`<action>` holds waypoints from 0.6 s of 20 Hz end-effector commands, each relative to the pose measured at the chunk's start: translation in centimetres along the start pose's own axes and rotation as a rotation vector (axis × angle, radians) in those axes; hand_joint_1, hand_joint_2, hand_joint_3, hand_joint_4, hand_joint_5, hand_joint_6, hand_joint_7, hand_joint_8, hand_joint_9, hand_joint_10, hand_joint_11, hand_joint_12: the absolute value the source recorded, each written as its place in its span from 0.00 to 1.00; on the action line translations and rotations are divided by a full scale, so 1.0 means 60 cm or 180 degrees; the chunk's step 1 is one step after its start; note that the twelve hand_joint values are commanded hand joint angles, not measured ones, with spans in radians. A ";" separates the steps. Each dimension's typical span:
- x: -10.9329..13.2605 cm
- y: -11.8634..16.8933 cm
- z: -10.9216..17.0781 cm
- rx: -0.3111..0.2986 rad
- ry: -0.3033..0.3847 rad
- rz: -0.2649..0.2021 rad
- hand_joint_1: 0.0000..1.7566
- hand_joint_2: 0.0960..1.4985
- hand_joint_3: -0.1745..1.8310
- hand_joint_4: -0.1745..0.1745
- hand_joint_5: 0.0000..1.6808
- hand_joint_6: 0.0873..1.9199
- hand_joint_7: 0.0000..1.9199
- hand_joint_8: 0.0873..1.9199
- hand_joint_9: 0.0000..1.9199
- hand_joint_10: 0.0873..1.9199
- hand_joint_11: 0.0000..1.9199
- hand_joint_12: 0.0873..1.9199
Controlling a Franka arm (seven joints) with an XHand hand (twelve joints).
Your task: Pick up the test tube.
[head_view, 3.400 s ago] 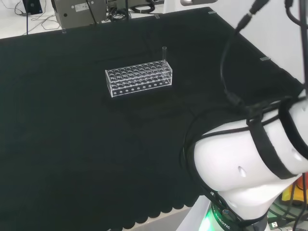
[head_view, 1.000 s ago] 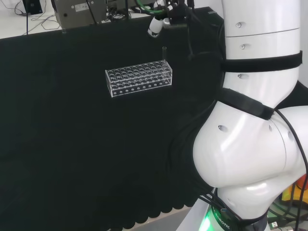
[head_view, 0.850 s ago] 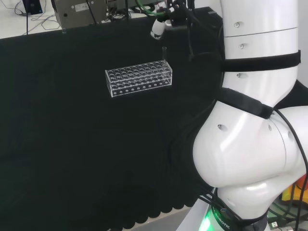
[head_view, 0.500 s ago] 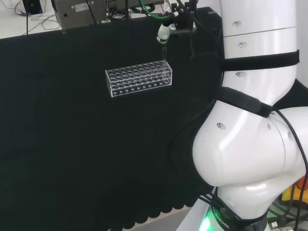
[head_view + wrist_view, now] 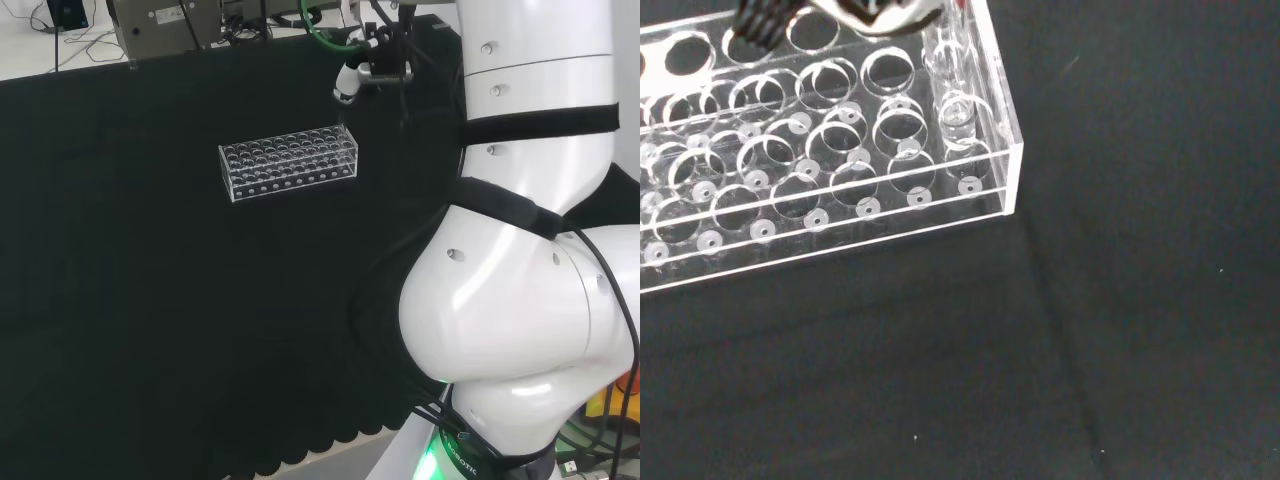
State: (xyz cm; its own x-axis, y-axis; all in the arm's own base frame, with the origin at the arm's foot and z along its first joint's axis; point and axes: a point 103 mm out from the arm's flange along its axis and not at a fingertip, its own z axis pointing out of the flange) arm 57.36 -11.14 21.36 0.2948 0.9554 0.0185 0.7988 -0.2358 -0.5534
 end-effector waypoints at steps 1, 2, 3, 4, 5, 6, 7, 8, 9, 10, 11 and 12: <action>0.000 0.014 0.007 -0.0036 0.0089 -0.0024 0.55 0.43 0.42 0.18 0.22 0.33 0.27 0.45 0.28 0.42 0.23 0.74; 0.001 0.015 0.008 -0.0031 0.0092 -0.0027 0.56 0.43 0.42 0.18 0.22 0.34 0.28 0.45 0.28 0.42 0.23 0.74; 0.001 0.017 0.009 -0.0025 0.0086 -0.0033 0.56 0.43 0.43 0.18 0.23 0.34 0.28 0.45 0.29 0.42 0.23 0.74; 0.003 0.022 0.010 -0.0013 0.0074 -0.0035 0.56 0.43 0.43 0.17 0.23 0.35 0.29 0.45 0.29 0.42 0.23 0.74; 0.004 0.028 0.013 -0.0006 0.0063 -0.0031 0.57 0.43 0.43 0.17 0.23 0.35 0.29 0.45 0.30 0.41 0.24 0.73; 0.004 0.026 0.012 -0.0029 0.0060 -0.0027 0.57 0.42 0.44 0.17 0.24 0.36 0.30 0.45 0.30 0.41 0.24 0.73; 0.004 0.027 0.013 -0.0031 0.0059 -0.0024 0.57 0.42 0.44 0.17 0.24 0.36 0.31 0.45 0.31 0.41 0.24 0.73; 0.005 0.028 0.014 -0.0025 0.0057 -0.0023 0.57 0.42 0.44 0.17 0.24 0.36 0.31 0.45 0.31 0.41 0.24 0.73; 0.006 0.031 0.015 -0.0010 0.0064 -0.0017 0.58 0.42 0.44 0.16 0.25 0.37 0.32 0.44 0.31 0.41 0.25 0.73; 0.008 0.036 0.018 0.0013 0.0073 -0.0014 0.58 0.42 0.45 0.16 0.25 0.38 0.32 0.44 0.32 0.41 0.25 0.73; 0.011 0.043 0.021 0.0026 0.0077 -0.0015 0.58 0.42 0.45 0.16 0.25 0.38 0.33 0.44 0.32 0.40 0.25 0.73; 0.014 0.048 0.026 0.0021 0.0077 -0.0017 0.59 0.41 0.45 0.16 0.25 0.38 0.34 0.44 0.33 0.40 0.25 0.73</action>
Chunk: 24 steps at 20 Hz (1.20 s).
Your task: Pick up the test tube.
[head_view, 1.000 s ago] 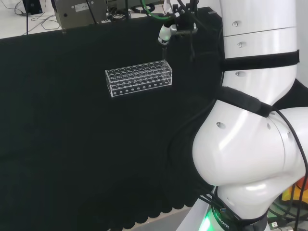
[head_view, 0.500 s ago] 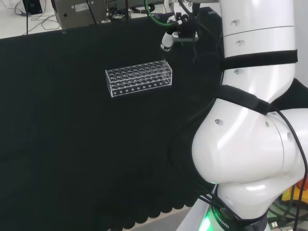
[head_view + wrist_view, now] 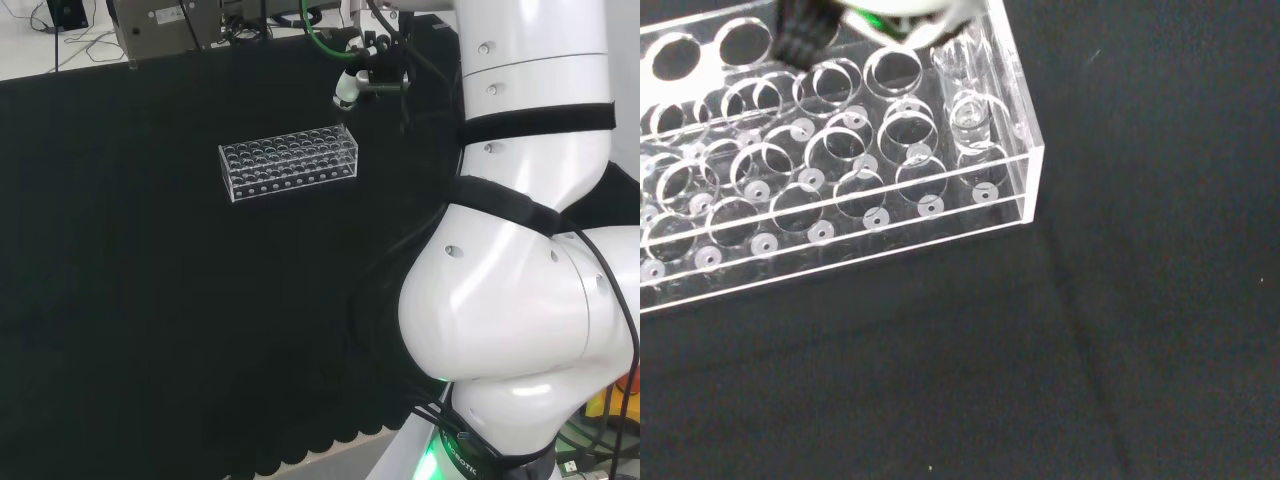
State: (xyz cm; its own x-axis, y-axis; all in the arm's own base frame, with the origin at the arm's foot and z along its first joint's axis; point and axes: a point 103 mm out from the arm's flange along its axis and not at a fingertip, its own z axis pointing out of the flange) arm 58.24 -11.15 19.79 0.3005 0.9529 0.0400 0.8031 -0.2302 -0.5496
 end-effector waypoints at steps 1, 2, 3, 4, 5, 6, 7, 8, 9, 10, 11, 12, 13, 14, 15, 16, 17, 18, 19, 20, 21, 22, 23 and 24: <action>0.009 0.020 0.010 0.0012 0.0034 -0.0007 0.59 0.41 0.45 0.16 0.25 0.39 0.34 0.44 0.33 0.40 0.25 0.72; 0.009 0.020 0.010 0.0005 0.0042 -0.0015 0.59 0.41 0.46 0.15 0.26 0.39 0.35 0.44 0.34 0.40 0.26 0.72; 0.009 0.021 0.011 -0.0002 0.0051 -0.0026 0.60 0.41 0.46 0.15 0.26 0.39 0.36 0.44 0.35 0.39 0.27 0.72; 0.011 0.023 0.012 0.0000 0.0057 -0.0036 0.60 0.40 0.46 0.14 0.27 0.40 0.37 0.44 0.36 0.39 0.27 0.71; 0.013 0.025 0.013 0.0006 0.0061 -0.0044 0.60 0.40 0.47 0.14 0.27 0.40 0.38 0.44 0.38 0.38 0.28 0.71; 0.017 0.027 0.016 0.0005 0.0060 -0.0049 0.61 0.40 0.47 0.13 0.28 0.41 0.39 0.43 0.39 0.38 0.29 0.71; 0.023 0.029 0.020 0.0004 0.0056 -0.0056 0.61 0.39 0.47 0.12 0.28 0.41 0.40 0.43 0.40 0.37 0.30 0.70; 0.028 0.031 0.023 -0.0003 0.0051 -0.0063 0.61 0.39 0.47 0.12 0.28 0.41 0.41 0.43 0.41 0.37 0.30 0.70; 0.032 0.033 0.026 -0.0007 0.0057 -0.0071 0.62 0.39 0.48 0.11 0.29 0.41 0.42 0.43 0.42 0.36 0.31 0.69; 0.036 0.034 0.028 -0.0013 0.0064 -0.0074 0.62 0.39 0.48 0.10 0.30 0.41 0.43 0.43 0.43 0.36 0.32 0.69; 0.038 0.034 0.029 -0.0023 0.0069 -0.0080 0.62 0.39 0.48 0.09 0.30 0.42 0.45 0.43 0.45 0.35 0.33 0.69; 0.040 0.034 0.029 -0.0031 0.0067 -0.0084 0.62 0.39 0.48 0.07 0.32 0.42 0.46 0.42 0.46 0.35 0.33 0.68; 0.041 0.034 0.029 -0.0053 0.0058 -0.0085 0.63 0.39 0.49 0.05 0.34 0.42 0.48 0.42 0.48 0.34 0.35 0.67; 0.041 0.035 0.028 -0.0070 0.0051 -0.0089 0.63 0.39 0.49 0.03 0.36 0.41 0.51 0.41 0.50 0.33 0.36 0.67; 0.041 0.036 0.027 -0.0099 0.0027 -0.0091 0.64 0.39 0.49 0.01 0.39 0.41 0.54 0.40 0.52 0.32 0.38 0.66; 0.041 0.036 0.025 -0.0133 0.0005 -0.0090 0.65 0.39 0.49 0.00 0.44 0.39 0.58 0.39 0.56 0.31 0.41 0.64; 0.041 0.036 0.023 -0.0164 -0.0016 -0.0082 0.66 0.46 0.41 0.00 0.51 0.42 0.62 0.37 0.60 0.29 0.45 0.63; 0.041 0.036 0.022 -0.0187 -0.0040 -0.0073 0.68 0.52 0.33 0.00 0.56 0.43 0.61 0.39 0.64 0.28 0.50 0.60; 0.041 0.037 0.021 -0.0218 -0.0065 -0.0065 0.70 0.57 0.26 0.00 0.60 0.43 0.60 0.40 0.66 0.27 0.54 0.58; 0.041 0.037 0.019 -0.0240 -0.0084 -0.0055 0.72 0.59 0.22 0.00 0.62 0.42 0.60 0.41 0.68 0.27 0.58 0.55; 0.042 0.038 0.018 -0.0257 -0.0109 -0.0051 0.73 0.60 0.20 0.00 0.63 0.41 0.60 0.40 0.69 0.27 0.60 0.52; 0.044 0.038 0.017 -0.0280 -0.0146 -0.0045 0.75 0.60 0.19 0.00 0.65 0.39 0.60 0.42 0.67 0.27 0.62 0.49; 0.045 0.038 0.016 -0.0294 -0.0177 -0.0041 0.78 0.58 0.21 0.00 0.65 0.39 0.61 0.44 0.64 0.28 0.64 0.46; 0.046 0.038 0.014 -0.0318 -0.0206 -0.0036 0.77 0.55 0.26 0.00 0.66 0.40 0.61 0.44 0.67 0.31 0.65 0.45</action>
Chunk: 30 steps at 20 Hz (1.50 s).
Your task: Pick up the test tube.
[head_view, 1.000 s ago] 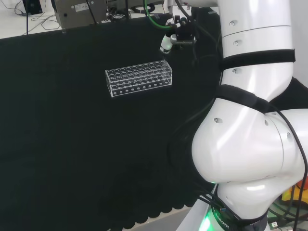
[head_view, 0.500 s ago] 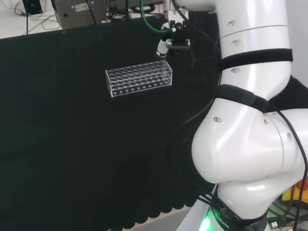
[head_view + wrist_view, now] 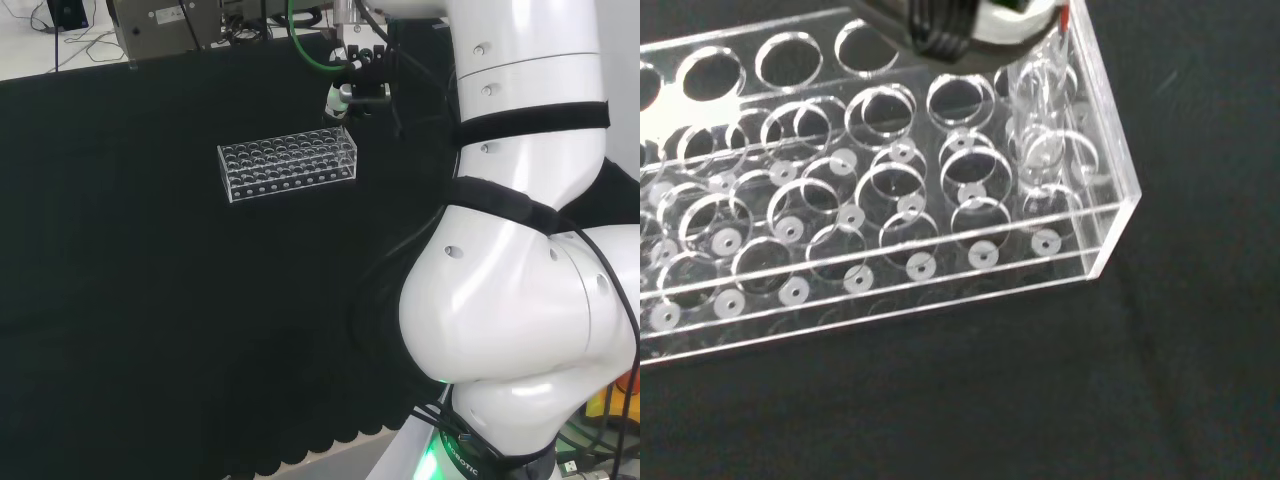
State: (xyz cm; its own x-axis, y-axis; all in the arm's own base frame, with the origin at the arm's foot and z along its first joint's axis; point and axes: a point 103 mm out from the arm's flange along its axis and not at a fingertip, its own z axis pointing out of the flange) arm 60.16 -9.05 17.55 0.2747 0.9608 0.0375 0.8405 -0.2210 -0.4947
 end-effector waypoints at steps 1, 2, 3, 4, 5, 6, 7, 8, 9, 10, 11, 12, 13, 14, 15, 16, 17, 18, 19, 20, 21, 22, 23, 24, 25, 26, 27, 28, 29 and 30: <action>0.005 0.001 -0.009 -0.0139 -0.0173 0.0028 0.75 0.52 0.31 0.00 0.66 0.41 0.61 0.44 0.70 0.33 0.66 0.44; 0.005 0.001 -0.011 -0.0164 -0.0176 0.0030 0.75 0.49 0.34 0.00 0.66 0.41 0.61 0.43 0.73 0.35 0.67 0.44; 0.005 0.001 -0.013 -0.0182 -0.0166 0.0032 0.74 0.47 0.37 0.00 0.67 0.41 0.61 0.43 0.74 0.36 0.67 0.44; 0.003 0.001 -0.015 -0.0214 -0.0141 0.0033 0.74 0.46 0.38 0.00 0.68 0.41 0.62 0.42 0.75 0.36 0.68 0.44; 0.001 0.001 -0.017 -0.0234 -0.0115 0.0033 0.74 0.50 0.34 0.00 0.67 0.36 0.62 0.45 0.76 0.36 0.69 0.43; -0.001 0.000 -0.019 -0.0267 -0.0095 0.0035 0.74 0.54 0.28 0.00 0.66 0.32 0.62 0.46 0.76 0.35 0.69 0.43; -0.003 0.000 -0.020 -0.0285 -0.0065 0.0038 0.74 0.57 0.23 0.00 0.67 0.27 0.63 0.46 0.77 0.34 0.70 0.42; -0.005 -0.001 -0.022 -0.0315 -0.0026 0.0043 0.77 0.58 0.21 0.00 0.68 0.22 0.63 0.45 0.73 0.34 0.70 0.41; -0.007 -0.002 -0.023 -0.0334 0.0023 0.0044 0.78 0.58 0.19 0.00 0.69 0.19 0.63 0.44 0.69 0.34 0.71 0.40; -0.008 -0.003 -0.025 -0.0350 0.0060 0.0044 0.80 0.58 0.19 0.00 0.70 0.16 0.64 0.43 0.68 0.33 0.71 0.39; -0.008 -0.004 -0.026 -0.0354 0.0079 0.0040 0.80 0.58 0.19 0.00 0.71 0.15 0.64 0.42 0.67 0.33 0.71 0.39; -0.009 -0.006 -0.028 -0.0360 0.0092 0.0039 0.81 0.57 0.19 0.00 0.71 0.14 0.64 0.42 0.66 0.33 0.72 0.38; -0.009 -0.006 -0.029 -0.0363 0.0110 0.0042 0.81 0.57 0.19 0.00 0.71 0.14 0.64 0.42 0.66 0.33 0.72 0.38; -0.010 -0.006 -0.031 -0.0356 0.0135 0.0046 0.81 0.57 0.19 0.00 0.71 0.13 0.64 0.41 0.66 0.33 0.72 0.38; -0.010 -0.006 -0.032 -0.0360 0.0152 0.0049 0.81 0.57 0.19 0.00 0.71 0.13 0.64 0.41 0.66 0.33 0.72 0.38; -0.010 -0.007 -0.034 -0.0358 0.0169 0.0055 0.81 0.57 0.19 0.00 0.71 0.13 0.64 0.41 0.66 0.33 0.72 0.38; -0.011 -0.008 -0.035 -0.0364 0.0188 0.0059 0.81 0.57 0.19 0.00 0.72 0.13 0.64 0.41 0.66 0.33 0.72 0.38; -0.012 -0.009 -0.038 -0.0359 0.0215 0.0065 0.81 0.57 0.19 0.00 0.72 0.13 0.64 0.41 0.66 0.33 0.72 0.38; -0.013 -0.011 -0.042 -0.0360 0.0247 0.0067 0.81 0.57 0.19 0.00 0.72 0.13 0.64 0.41 0.66 0.33 0.72 0.38; -0.014 -0.012 -0.045 -0.0363 0.0259 0.0064 0.81 0.57 0.19 0.00 0.72 0.12 0.64 0.41 0.66 0.33 0.72 0.38; -0.016 -0.012 -0.049 -0.0363 0.0264 0.0060 0.81 0.57 0.19 0.00 0.72 0.12 0.64 0.41 0.66 0.32 0.72 0.38; -0.015 -0.012 -0.049 -0.0377 0.0262 0.0061 0.81 0.57 0.19 0.00 0.72 0.12 0.64 0.41 0.66 0.32 0.72 0.38; -0.015 -0.013 -0.050 -0.0378 0.0270 0.0056 0.81 0.57 0.19 0.00 0.72 0.12 0.64 0.41 0.66 0.32 0.72 0.38; -0.015 -0.013 -0.052 -0.0380 0.0279 0.0055 0.81 0.57 0.19 0.00 0.72 0.12 0.64 0.41 0.66 0.32 0.72 0.38; -0.014 -0.015 -0.056 -0.0375 0.0285 0.0052 0.81 0.57 0.19 0.00 0.72 0.12 0.64 0.41 0.66 0.32 0.72 0.38; -0.013 -0.017 -0.063 -0.0375 0.0292 0.0047 0.81 0.57 0.19 0.00 0.72 0.12 0.64 0.41 0.66 0.32 0.72 0.38; -0.013 -0.020 -0.072 -0.0375 0.0300 0.0037 0.81 0.57 0.19 0.00 0.72 0.12 0.64 0.41 0.66 0.32 0.72 0.38; -0.014 -0.025 -0.082 -0.0389 0.0308 0.0026 0.81 0.57 0.19 0.00 0.72 0.12 0.64 0.41 0.66 0.32 0.72 0.38; -0.016 -0.028 -0.091 -0.0399 0.0315 0.0017 0.81 0.57 0.19 0.00 0.72 0.12 0.64 0.41 0.66 0.32 0.72 0.38; -0.017 -0.032 -0.099 -0.0414 0.0325 0.0011 0.81 0.57 0.19 0.00 0.72 0.12 0.64 0.41 0.66 0.32 0.72 0.38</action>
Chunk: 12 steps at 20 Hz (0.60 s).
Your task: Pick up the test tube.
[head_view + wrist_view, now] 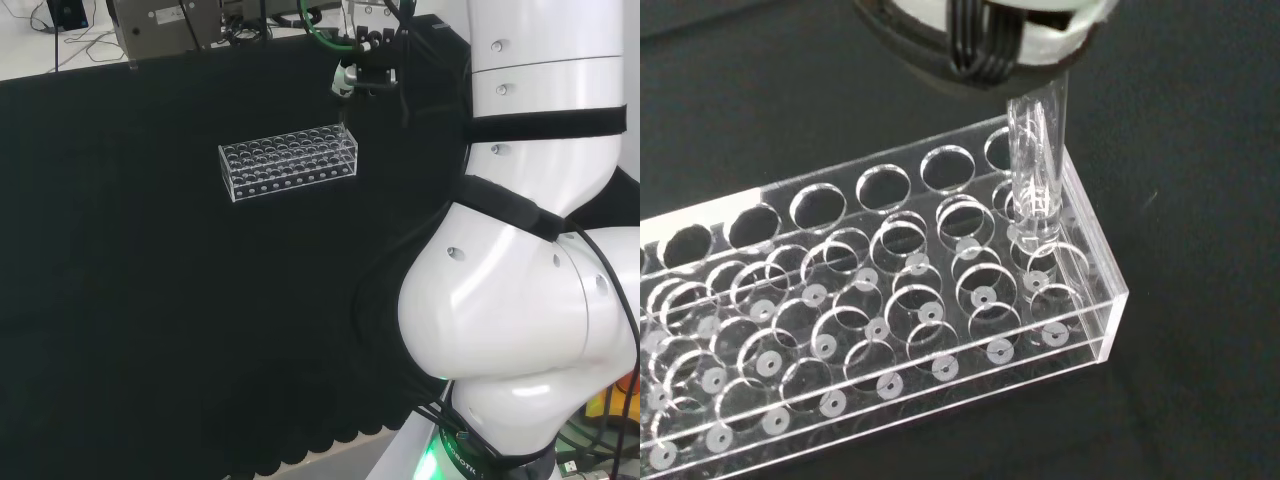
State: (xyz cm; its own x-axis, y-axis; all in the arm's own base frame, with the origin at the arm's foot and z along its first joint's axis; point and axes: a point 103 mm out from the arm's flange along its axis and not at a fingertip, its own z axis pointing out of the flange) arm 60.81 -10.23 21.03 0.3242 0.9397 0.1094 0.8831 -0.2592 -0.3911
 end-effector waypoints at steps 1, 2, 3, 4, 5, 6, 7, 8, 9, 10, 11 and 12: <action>0.001 -0.014 -0.051 -0.0048 0.0054 -0.0046 0.81 0.56 0.19 0.00 0.72 0.11 0.64 0.41 0.66 0.32 0.72 0.38; 0.001 -0.017 -0.060 -0.0059 0.0056 -0.0055 0.81 0.56 0.19 0.00 0.72 0.11 0.64 0.41 0.66 0.32 0.72 0.38; 0.002 -0.019 -0.069 -0.0073 0.0049 -0.0065 0.81 0.56 0.19 0.00 0.72 0.11 0.64 0.41 0.66 0.32 0.72 0.37; 0.004 -0.022 -0.078 -0.0085 0.0038 -0.0076 0.81 0.56 0.20 0.00 0.73 0.11 0.64 0.41 0.66 0.32 0.72 0.37; 0.006 -0.025 -0.087 -0.0100 0.0033 -0.0089 0.81 0.56 0.20 0.00 0.73 0.11 0.64 0.41 0.66 0.32 0.72 0.37; 0.008 -0.028 -0.095 -0.0116 0.0034 -0.0097 0.81 0.56 0.20 0.00 0.73 0.11 0.65 0.41 0.66 0.32 0.72 0.37; 0.009 -0.031 -0.103 -0.0132 0.0035 -0.0106 0.81 0.56 0.20 0.00 0.73 0.11 0.65 0.41 0.66 0.32 0.72 0.37; 0.011 -0.035 -0.112 -0.0155 0.0038 -0.0117 0.81 0.56 0.20 0.00 0.73 0.11 0.65 0.41 0.66 0.32 0.72 0.37; 0.013 -0.039 -0.121 -0.0177 0.0049 -0.0130 0.81 0.56 0.20 0.00 0.73 0.11 0.65 0.41 0.66 0.32 0.73 0.37; 0.015 -0.045 -0.131 -0.0204 0.0055 -0.0146 0.81 0.56 0.20 0.00 0.73 0.11 0.65 0.41 0.66 0.32 0.73 0.37; 0.017 -0.050 -0.139 -0.0227 0.0063 -0.0159 0.81 0.56 0.20 0.00 0.73 0.11 0.65 0.41 0.66 0.32 0.73 0.37; 0.019 -0.056 -0.149 -0.0256 0.0082 -0.0175 0.81 0.56 0.20 0.00 0.73 0.11 0.65 0.41 0.66 0.32 0.73 0.37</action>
State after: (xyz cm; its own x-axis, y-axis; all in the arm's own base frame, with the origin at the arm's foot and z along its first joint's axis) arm 61.49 -10.57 27.83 0.2984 0.9449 0.1350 0.9096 -0.2386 -0.3402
